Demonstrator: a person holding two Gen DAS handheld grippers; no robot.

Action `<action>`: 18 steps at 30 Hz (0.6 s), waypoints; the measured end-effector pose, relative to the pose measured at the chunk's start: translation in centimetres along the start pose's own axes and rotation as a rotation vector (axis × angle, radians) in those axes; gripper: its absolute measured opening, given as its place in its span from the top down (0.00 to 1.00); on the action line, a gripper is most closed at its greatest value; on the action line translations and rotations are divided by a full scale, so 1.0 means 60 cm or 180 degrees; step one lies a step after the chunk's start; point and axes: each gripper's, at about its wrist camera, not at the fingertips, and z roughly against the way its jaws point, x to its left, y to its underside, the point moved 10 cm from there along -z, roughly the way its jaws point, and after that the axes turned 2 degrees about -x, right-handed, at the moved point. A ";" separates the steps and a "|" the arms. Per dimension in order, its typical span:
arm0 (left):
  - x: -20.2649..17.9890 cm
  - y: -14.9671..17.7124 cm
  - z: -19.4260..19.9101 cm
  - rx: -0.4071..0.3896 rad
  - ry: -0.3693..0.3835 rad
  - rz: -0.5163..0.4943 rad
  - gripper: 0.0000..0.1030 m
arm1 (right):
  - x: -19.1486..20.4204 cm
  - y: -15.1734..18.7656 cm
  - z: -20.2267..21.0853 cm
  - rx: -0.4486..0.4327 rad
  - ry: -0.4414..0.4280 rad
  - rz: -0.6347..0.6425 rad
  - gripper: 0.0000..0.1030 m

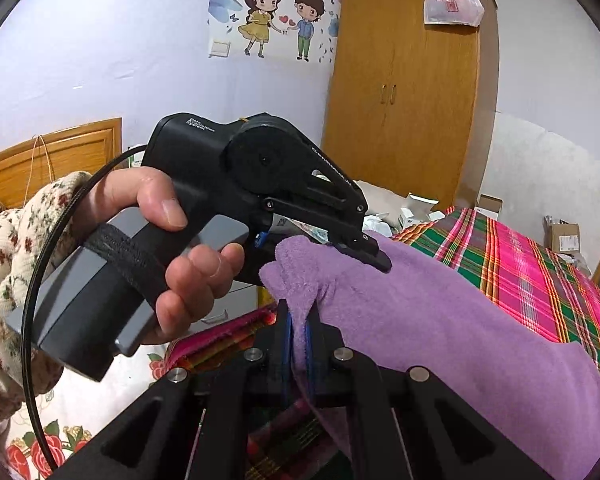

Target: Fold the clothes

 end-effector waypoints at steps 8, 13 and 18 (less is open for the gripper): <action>0.005 0.008 0.001 -0.0006 -0.0087 -0.0017 0.82 | 0.001 0.025 -0.004 0.0177 -0.0145 -0.0142 0.94; -0.018 0.012 0.006 -0.0047 -0.0122 -0.0145 0.82 | -0.006 0.022 0.018 0.0090 -0.0172 -0.0195 0.94; -0.054 0.023 0.009 -0.0071 -0.0122 -0.0274 0.82 | -0.015 0.019 0.051 -0.0034 -0.0161 -0.0243 0.94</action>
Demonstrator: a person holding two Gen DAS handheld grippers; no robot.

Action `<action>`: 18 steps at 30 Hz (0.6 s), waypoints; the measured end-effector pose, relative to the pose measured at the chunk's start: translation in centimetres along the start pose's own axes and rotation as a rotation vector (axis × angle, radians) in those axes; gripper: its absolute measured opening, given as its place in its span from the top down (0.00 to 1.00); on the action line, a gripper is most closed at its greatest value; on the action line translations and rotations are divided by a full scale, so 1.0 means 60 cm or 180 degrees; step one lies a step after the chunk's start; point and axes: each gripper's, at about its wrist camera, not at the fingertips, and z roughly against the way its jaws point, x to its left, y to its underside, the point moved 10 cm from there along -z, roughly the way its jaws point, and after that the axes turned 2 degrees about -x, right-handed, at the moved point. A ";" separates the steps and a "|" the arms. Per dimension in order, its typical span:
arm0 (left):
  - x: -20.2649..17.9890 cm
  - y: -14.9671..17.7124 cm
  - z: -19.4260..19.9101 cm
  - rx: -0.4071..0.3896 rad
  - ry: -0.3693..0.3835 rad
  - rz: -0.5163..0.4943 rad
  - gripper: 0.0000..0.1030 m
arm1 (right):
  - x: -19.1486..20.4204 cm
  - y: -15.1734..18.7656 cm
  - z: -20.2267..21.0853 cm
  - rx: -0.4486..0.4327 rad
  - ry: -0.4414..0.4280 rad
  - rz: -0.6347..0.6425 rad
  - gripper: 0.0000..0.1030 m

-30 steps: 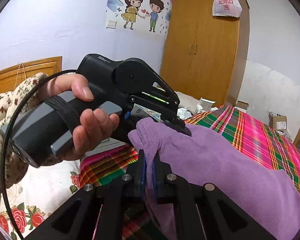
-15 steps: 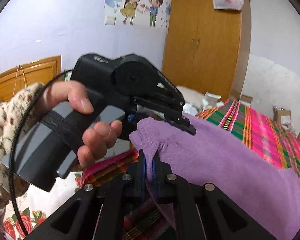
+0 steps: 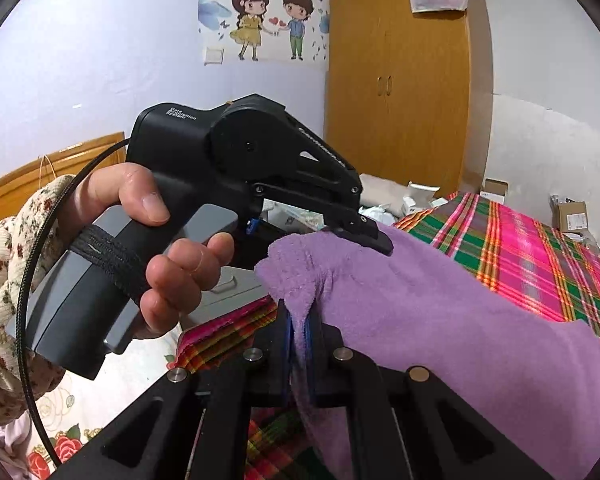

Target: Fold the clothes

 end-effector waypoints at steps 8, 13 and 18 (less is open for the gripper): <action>-0.074 0.020 -0.009 0.0020 0.0067 -0.0265 0.82 | -0.039 -0.013 0.061 -0.0187 0.0075 -0.0115 0.94; -0.122 0.040 -0.028 0.0112 0.0152 -0.0407 0.82 | -0.074 -0.019 0.106 -0.0275 0.0148 -0.0210 0.94; -0.158 0.061 -0.051 0.0205 0.0174 -0.0494 0.82 | -0.108 -0.028 0.123 -0.0327 0.0229 -0.0263 0.94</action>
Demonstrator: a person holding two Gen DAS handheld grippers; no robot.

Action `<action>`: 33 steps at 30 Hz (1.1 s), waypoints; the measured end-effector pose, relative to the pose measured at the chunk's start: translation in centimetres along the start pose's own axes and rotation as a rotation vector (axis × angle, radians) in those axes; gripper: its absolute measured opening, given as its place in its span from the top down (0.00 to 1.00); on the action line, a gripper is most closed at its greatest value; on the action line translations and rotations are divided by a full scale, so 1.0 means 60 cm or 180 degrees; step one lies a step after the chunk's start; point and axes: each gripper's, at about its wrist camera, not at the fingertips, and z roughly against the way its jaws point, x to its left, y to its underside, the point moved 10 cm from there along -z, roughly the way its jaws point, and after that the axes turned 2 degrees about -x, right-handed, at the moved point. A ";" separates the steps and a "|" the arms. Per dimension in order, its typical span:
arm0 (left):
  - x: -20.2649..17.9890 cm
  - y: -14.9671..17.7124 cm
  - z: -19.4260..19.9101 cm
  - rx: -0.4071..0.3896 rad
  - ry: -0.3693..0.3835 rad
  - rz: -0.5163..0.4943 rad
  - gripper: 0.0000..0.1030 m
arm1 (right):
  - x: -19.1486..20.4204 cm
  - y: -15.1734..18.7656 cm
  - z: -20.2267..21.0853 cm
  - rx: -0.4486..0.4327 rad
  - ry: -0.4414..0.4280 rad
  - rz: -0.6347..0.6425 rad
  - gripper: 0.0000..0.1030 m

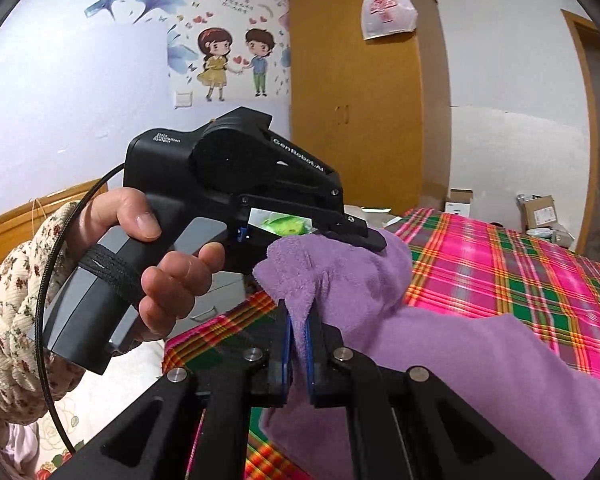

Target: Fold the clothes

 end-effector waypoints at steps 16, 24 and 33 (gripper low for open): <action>-0.083 0.046 -0.083 0.0261 0.0066 -0.0195 0.82 | -0.085 0.007 0.091 -0.0086 0.0303 -0.0204 0.94; -0.125 0.083 -0.147 0.0493 0.0079 -0.0343 0.82 | -0.131 0.018 0.131 -0.0090 0.0522 -0.0324 0.94; -0.128 0.116 -0.208 0.0714 0.0061 -0.0333 0.82 | -0.174 0.056 0.148 0.0029 0.0685 -0.0470 0.94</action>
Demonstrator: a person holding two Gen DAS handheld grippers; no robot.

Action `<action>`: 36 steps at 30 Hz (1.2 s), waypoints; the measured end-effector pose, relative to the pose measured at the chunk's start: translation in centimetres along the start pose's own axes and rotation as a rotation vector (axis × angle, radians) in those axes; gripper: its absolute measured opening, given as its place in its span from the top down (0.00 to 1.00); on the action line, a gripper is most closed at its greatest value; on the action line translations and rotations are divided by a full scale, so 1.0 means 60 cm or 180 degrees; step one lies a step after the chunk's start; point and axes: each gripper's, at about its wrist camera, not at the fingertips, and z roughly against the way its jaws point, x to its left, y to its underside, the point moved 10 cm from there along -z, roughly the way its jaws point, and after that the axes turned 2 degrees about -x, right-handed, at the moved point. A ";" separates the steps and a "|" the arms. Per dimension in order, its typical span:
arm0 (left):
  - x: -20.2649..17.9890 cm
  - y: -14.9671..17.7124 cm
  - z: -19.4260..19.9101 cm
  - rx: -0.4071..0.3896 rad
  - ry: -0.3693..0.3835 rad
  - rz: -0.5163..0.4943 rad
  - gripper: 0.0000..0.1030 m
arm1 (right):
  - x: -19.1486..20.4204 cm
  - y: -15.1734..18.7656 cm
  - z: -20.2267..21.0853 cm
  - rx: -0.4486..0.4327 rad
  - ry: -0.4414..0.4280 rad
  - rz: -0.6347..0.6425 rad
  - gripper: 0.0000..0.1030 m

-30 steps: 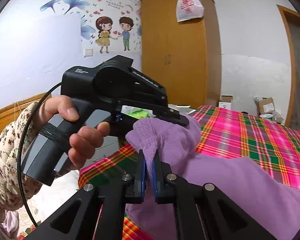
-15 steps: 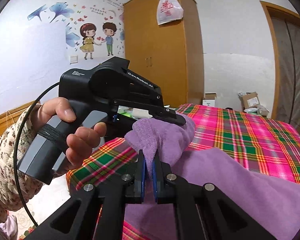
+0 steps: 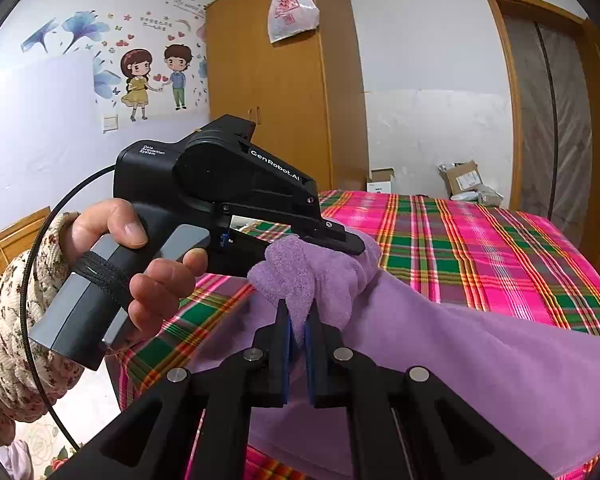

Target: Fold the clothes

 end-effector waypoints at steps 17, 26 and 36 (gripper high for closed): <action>0.014 0.020 -0.031 0.0135 -0.0032 0.0041 0.81 | -0.041 0.060 -0.012 0.0289 0.0077 -0.0171 0.94; 0.023 0.011 0.031 -0.0301 0.0100 0.0091 0.78 | -0.063 0.083 -0.005 0.0433 0.0127 -0.0367 0.93; 0.088 0.038 0.081 -0.0510 -0.0147 0.0217 0.78 | -0.096 0.096 0.005 0.0526 0.0121 -0.0655 0.88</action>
